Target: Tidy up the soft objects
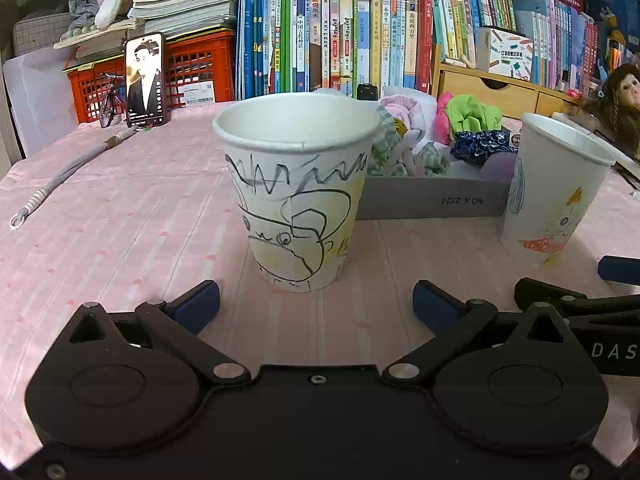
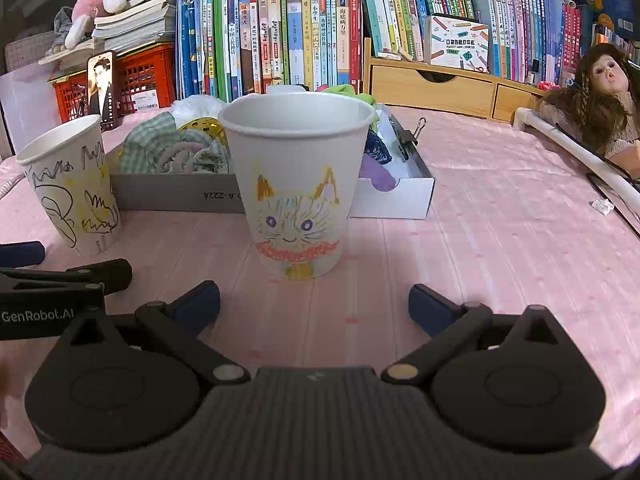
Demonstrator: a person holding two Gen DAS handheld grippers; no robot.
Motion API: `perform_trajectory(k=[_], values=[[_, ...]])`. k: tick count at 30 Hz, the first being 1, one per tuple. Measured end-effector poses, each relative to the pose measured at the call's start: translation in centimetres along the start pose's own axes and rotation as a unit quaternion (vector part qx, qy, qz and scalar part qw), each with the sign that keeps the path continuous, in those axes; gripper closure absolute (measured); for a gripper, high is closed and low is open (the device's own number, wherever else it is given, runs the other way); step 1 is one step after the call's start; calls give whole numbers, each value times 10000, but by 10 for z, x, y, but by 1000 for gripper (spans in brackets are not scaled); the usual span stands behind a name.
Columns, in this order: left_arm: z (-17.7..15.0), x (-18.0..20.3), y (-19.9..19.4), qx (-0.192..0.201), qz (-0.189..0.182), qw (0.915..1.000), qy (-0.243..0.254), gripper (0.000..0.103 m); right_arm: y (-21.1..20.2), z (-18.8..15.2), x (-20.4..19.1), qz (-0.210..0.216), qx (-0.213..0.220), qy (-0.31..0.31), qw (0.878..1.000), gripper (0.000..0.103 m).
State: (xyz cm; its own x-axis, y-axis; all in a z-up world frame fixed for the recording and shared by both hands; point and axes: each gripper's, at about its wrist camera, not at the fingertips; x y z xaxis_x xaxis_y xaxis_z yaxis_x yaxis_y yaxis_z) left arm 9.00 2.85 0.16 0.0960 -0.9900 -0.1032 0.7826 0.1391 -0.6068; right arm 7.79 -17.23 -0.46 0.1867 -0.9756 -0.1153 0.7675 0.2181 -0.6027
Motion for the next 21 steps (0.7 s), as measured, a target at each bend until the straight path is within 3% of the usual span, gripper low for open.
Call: perform_trajectory(k=[21], values=[[0, -1, 0, -11, -25, 10000, 18, 0, 0, 0, 0, 2, -2, -1, 10000, 0]])
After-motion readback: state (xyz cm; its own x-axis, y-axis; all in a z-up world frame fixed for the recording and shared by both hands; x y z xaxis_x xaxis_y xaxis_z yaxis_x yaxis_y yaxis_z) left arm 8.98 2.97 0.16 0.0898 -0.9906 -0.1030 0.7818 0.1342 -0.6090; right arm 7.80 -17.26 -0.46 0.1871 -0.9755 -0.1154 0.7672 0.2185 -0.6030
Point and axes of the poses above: each gripper's, at about its wrist camera, not at the fingertips, and y roughly the way its jaws point, x to its right, z to its top, and after that the axes turned 8 degrees about z, right-handed
